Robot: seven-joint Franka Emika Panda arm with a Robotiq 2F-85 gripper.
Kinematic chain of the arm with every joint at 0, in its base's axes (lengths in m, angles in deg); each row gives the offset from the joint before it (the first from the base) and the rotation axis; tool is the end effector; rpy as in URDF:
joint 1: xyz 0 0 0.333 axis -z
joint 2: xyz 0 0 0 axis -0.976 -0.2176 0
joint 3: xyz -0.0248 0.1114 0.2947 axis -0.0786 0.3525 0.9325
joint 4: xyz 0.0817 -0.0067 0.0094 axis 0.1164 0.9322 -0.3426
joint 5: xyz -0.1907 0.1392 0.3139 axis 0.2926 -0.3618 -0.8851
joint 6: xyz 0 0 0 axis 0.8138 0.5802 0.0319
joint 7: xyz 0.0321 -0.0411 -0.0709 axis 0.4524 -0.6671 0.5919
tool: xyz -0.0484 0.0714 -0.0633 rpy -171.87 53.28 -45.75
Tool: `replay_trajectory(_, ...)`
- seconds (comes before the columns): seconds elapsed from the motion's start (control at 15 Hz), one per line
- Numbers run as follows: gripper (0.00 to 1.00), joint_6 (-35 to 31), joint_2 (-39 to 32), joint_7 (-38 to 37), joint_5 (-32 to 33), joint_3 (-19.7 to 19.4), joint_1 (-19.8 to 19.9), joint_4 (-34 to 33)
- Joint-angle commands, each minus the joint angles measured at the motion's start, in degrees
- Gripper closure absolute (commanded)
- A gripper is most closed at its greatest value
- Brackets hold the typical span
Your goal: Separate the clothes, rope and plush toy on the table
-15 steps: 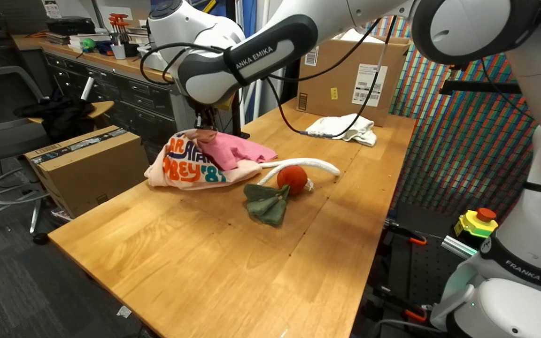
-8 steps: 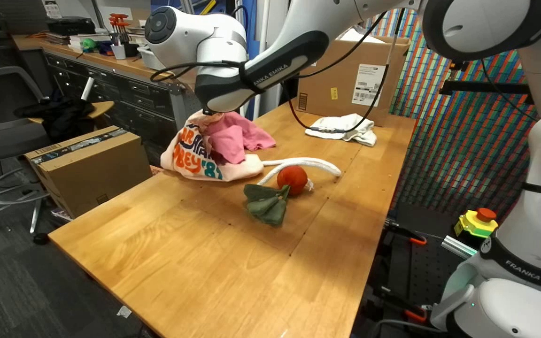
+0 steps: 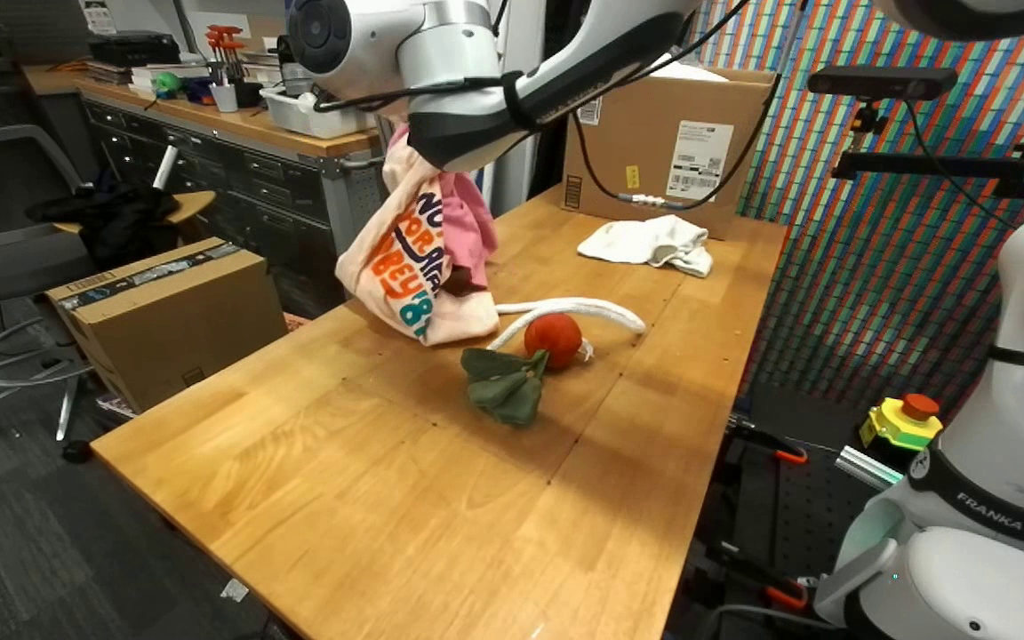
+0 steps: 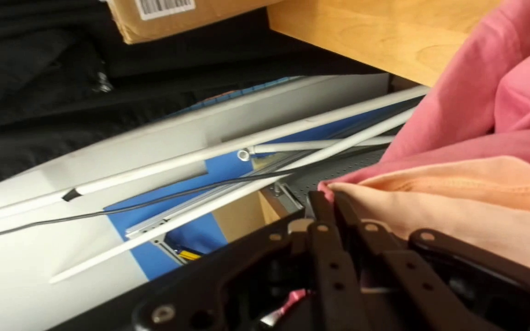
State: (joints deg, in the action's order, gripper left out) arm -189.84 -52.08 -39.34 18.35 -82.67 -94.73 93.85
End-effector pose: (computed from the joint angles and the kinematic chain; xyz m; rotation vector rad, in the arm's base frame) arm 0.7195 0.0382 0.4377 1.9339 -0.0043 0.4322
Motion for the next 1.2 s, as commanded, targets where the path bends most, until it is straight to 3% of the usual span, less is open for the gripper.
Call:
replay_trajectory(0.0,0.94,4.7,9.1,-7.0,6.9,3.0,1.0,7.9)
replay_trajectory(0.47,0.94,8.0,18.0,-11.1,8.4,8.6,6.0,14.8)
replay_trajectory(0.73,0.94,5.4,22.3,-11.1,6.2,10.5,9.2,17.6)
replay_trajectory(1.13,0.94,-0.6,25.4,-8.3,1.3,12.9,11.1,18.6)
